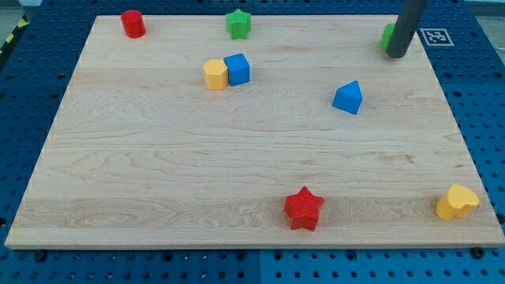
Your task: Push the green circle to the top right
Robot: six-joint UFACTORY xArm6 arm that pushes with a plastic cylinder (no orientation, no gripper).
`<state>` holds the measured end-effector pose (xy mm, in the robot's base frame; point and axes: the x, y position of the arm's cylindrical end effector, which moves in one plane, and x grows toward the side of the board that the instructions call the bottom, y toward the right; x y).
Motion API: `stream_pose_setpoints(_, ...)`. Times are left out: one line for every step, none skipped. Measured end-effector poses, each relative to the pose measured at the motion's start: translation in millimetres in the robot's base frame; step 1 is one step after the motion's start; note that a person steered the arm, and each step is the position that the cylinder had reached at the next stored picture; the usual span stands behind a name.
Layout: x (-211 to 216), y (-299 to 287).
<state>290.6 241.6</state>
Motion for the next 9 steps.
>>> stream_pose_setpoints(-10, 0)
stream_pose_setpoints(-10, 0)
stream_pose_setpoints(-11, -2)
stream_pose_setpoints(-16, -6)
stream_pose_setpoints(-20, -10)
stream_pose_setpoints(-32, -10)
stream_pose_setpoints(-43, -10)
stream_pose_setpoints(-29, -16)
stream_pose_setpoints(7, -35)
